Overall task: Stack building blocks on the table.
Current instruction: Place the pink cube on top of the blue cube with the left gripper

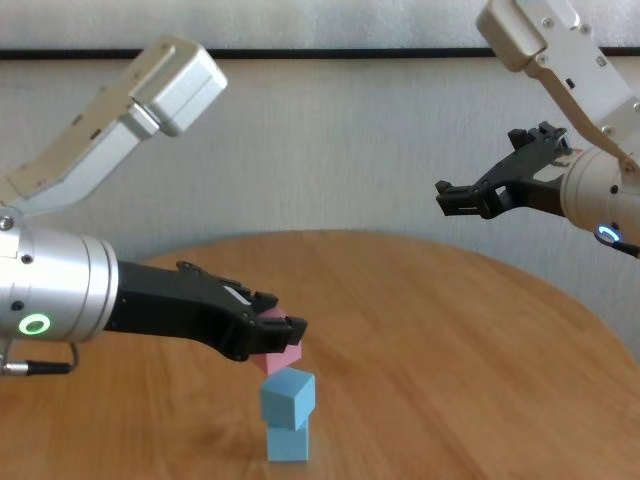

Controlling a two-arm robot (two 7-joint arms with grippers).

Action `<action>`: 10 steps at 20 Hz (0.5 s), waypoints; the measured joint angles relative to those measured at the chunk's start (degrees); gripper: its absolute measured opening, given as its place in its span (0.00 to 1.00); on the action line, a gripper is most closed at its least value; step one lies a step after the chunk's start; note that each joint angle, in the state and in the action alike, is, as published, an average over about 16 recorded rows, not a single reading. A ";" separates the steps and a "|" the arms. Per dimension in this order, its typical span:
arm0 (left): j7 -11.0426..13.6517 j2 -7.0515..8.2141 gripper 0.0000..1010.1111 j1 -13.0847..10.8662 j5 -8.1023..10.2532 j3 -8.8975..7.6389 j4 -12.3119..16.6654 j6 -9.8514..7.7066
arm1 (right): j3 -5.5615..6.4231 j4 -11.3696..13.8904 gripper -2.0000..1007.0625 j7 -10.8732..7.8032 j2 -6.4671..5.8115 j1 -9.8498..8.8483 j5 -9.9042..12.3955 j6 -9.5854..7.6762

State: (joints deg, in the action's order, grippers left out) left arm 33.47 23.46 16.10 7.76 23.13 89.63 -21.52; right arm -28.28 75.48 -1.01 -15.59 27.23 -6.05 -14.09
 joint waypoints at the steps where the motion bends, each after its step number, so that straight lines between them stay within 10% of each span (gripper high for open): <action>1: 0.09 0.22 0.39 0.26 -0.07 0.27 -0.02 -0.28 | 0.00 0.00 0.99 0.00 0.00 0.00 0.00 0.00; 10: 0.64 1.61 0.39 1.86 0.11 2.21 -0.21 -1.92 | 0.00 0.00 0.99 0.00 0.00 0.00 0.00 0.00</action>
State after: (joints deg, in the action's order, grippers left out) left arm 34.11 25.07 17.96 7.87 25.34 89.42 -23.44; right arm -28.28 75.48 -1.01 -15.59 27.23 -6.05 -14.09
